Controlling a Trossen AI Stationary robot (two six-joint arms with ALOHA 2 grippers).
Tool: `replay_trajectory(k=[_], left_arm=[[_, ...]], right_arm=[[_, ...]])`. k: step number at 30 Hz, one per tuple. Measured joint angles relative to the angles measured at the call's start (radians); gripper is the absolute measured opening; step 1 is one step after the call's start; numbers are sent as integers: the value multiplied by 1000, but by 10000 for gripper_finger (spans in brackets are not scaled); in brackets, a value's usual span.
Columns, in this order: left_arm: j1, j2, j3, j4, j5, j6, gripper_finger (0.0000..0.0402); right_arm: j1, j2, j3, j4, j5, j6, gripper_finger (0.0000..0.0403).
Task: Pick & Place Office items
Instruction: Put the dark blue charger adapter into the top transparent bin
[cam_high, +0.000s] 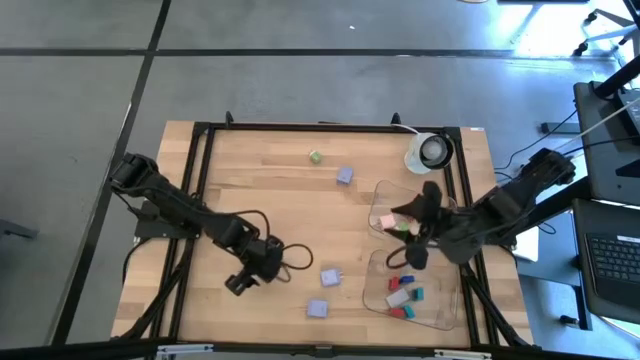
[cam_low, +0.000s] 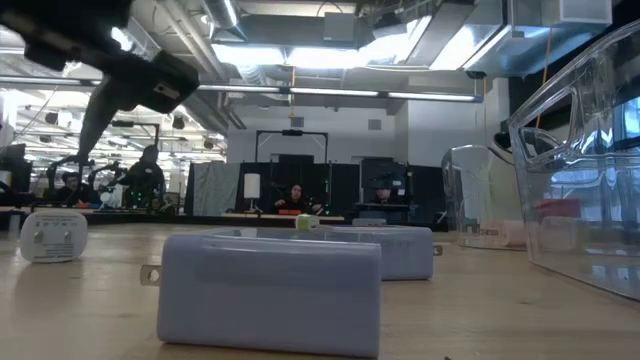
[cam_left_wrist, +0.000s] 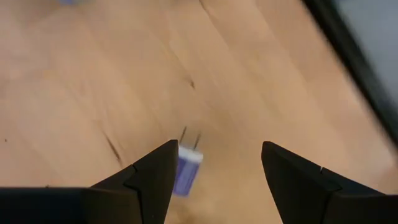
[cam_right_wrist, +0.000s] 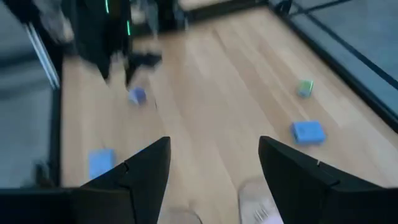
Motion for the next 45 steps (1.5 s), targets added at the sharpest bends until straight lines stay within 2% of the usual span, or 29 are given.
replay_trajectory(k=[2, 5, 8, 10, 16, 24, 30, 34, 41, 45], left_arm=[[-15, 0, -14, -5, -15, 79, 228], [-33, 7, -36, -6, -100, 171, 228], [-42, 6, -67, 5, -197, 224, 228], [-42, 6, -90, 4, -218, 244, 228], [-46, 6, -145, 37, -205, 225, 228], [-50, 6, -190, 214, -205, 211, 228], [-50, 6, -246, 258, -205, 219, 228], [-50, 6, -278, 282, -205, 205, 228], [-50, 6, -318, 429, -205, 184, 228], [-50, 6, -318, 434, -205, 184, 222]], right_arm=[[0, -3, 38, 11, 20, 15, 247], [0, -2, 78, 33, 14, 12, 247], [0, -2, 87, 83, 14, 14, 247], [0, -1, 87, 109, 13, 15, 247], [0, 12, 86, 126, -79, 17, 247], [0, 14, 86, 126, -272, 18, 247], [0, 14, 86, 126, -379, 18, 247], [0, 14, 86, 126, -391, 18, 247], [0, 14, 86, 126, -391, 17, 247], [0, 14, 86, 126, -362, -19, 247]])
